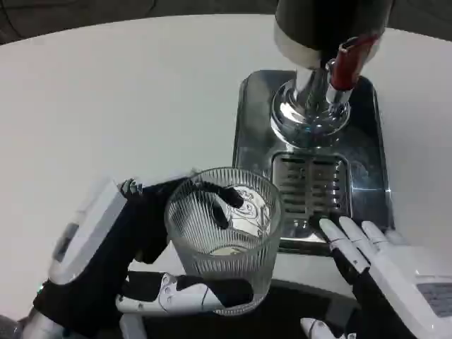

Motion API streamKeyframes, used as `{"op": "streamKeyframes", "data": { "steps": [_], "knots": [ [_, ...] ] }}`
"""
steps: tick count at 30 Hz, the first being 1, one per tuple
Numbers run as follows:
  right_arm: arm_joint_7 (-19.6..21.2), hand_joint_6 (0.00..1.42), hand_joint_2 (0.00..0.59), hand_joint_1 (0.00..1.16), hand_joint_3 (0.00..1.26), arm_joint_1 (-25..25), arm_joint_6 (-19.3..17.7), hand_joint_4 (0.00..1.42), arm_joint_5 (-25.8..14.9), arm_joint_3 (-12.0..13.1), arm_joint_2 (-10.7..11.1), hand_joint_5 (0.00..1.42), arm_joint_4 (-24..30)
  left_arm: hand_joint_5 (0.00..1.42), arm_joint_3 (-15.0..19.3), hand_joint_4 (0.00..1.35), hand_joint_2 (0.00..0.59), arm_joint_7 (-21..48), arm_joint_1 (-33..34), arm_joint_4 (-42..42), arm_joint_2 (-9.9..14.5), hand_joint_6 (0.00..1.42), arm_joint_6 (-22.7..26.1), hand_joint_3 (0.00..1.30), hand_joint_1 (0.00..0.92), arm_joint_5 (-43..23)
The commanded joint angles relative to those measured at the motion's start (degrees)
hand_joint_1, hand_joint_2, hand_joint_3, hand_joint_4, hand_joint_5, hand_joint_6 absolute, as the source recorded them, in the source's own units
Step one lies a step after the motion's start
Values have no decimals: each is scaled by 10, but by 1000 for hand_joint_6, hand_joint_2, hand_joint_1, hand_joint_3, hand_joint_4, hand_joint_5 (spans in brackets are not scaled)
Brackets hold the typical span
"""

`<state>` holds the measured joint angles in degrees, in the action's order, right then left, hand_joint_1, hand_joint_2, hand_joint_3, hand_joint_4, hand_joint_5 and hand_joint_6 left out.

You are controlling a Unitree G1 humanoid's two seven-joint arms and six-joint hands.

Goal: Grasp the cup under the faucet to collect the drink, then remove the cup.

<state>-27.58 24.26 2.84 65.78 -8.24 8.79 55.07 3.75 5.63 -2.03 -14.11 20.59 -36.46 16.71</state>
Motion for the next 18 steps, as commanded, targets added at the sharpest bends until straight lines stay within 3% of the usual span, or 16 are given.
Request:
{"op": "streamKeyframes", "data": {
  "steps": [1, 18],
  "knots": [
    [-6, 0, 420, 215, 43, 7, -4, 0, -3, 2, -1, 0, 2, 1424, 0, 1219, 100, -6, 1, -3, -1, 1424, -12, 1051, 482, 2],
    [-6, 0, 420, 215, 44, 16, -3, 0, -3, 3, -8, 0, 6, 1424, 0, 1219, 96, -5, -1, -5, -1, 1424, -14, 1051, 476, -1]
  ]
}}
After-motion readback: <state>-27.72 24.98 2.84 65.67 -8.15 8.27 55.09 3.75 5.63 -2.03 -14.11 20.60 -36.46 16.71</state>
